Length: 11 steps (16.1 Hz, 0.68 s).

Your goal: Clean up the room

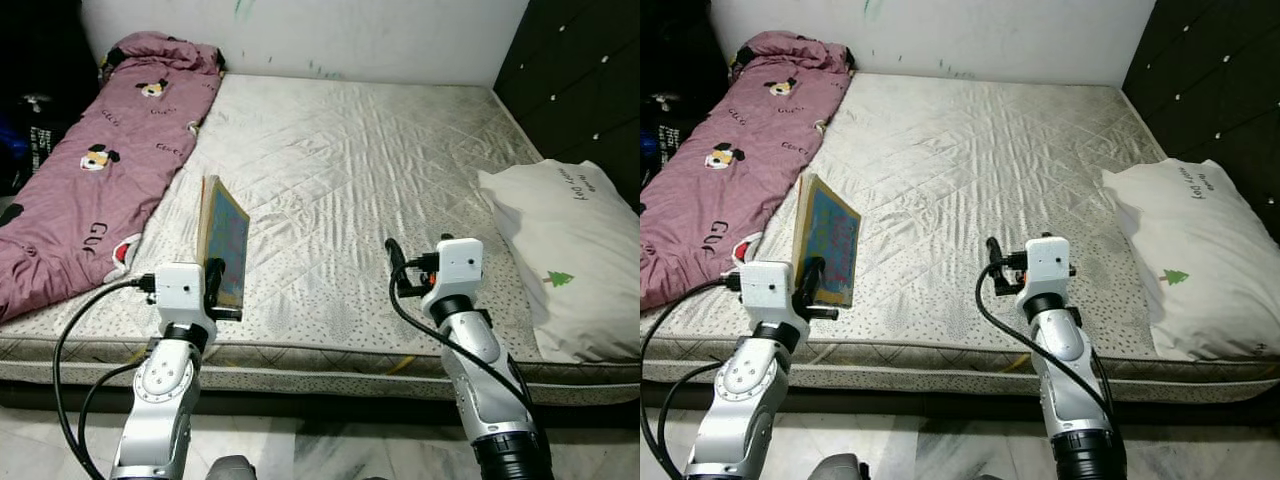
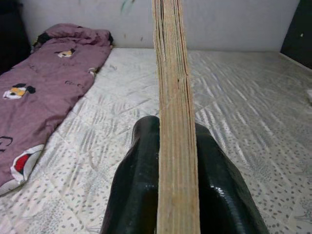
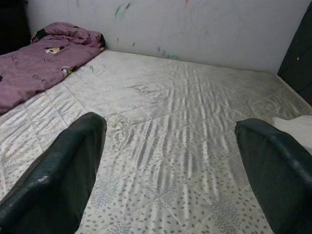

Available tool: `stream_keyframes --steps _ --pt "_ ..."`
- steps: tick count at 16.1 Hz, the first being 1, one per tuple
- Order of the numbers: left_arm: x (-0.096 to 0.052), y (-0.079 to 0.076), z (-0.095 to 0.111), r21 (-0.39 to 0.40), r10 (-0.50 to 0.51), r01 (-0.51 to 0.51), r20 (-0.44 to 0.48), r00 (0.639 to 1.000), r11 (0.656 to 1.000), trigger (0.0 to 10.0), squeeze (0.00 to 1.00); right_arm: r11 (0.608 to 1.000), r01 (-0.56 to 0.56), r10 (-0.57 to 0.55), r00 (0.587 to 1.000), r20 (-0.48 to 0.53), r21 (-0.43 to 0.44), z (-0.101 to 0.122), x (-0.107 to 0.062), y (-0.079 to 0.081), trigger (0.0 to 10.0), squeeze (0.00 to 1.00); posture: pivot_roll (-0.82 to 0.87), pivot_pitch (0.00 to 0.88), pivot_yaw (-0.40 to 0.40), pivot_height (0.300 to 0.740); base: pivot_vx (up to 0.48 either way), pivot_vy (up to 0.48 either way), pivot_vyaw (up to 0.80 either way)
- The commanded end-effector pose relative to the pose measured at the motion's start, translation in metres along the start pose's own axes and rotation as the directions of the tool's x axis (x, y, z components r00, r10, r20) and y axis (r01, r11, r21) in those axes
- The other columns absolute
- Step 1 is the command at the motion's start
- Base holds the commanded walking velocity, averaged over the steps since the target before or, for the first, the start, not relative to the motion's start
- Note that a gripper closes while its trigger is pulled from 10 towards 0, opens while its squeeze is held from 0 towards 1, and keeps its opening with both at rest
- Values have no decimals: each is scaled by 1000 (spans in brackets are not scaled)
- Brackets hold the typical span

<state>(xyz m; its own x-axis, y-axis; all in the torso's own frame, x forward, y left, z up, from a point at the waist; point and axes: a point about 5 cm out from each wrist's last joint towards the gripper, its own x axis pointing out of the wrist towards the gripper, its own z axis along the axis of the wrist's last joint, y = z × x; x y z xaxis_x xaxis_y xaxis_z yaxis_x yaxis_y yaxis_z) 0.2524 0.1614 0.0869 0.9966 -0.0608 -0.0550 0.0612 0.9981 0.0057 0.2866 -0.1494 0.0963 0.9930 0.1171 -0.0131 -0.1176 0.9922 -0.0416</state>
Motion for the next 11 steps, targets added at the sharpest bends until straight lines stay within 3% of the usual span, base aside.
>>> stream_keyframes --steps 1,9,11 --pt "2 1 13 4 -2 1 62 998 1000 10000 0 1000 1 -1 1000 13 -3 5 2 -1 10000 0 30 0 -39 740 266 0 0" --pt "3 1 13 4 -16 15 62 998 1000 10000 0 1000 7 -7 1000 14 -1 5 3 -1 10000 0 32 0 -38 740 263 0 0" --pt "3 0 12 7 -14 14 56 998 1000 10000 0 1000 9 -9 1000 12 0 5 3 -2 10000 0 34 0 -38 740 0 0 0"
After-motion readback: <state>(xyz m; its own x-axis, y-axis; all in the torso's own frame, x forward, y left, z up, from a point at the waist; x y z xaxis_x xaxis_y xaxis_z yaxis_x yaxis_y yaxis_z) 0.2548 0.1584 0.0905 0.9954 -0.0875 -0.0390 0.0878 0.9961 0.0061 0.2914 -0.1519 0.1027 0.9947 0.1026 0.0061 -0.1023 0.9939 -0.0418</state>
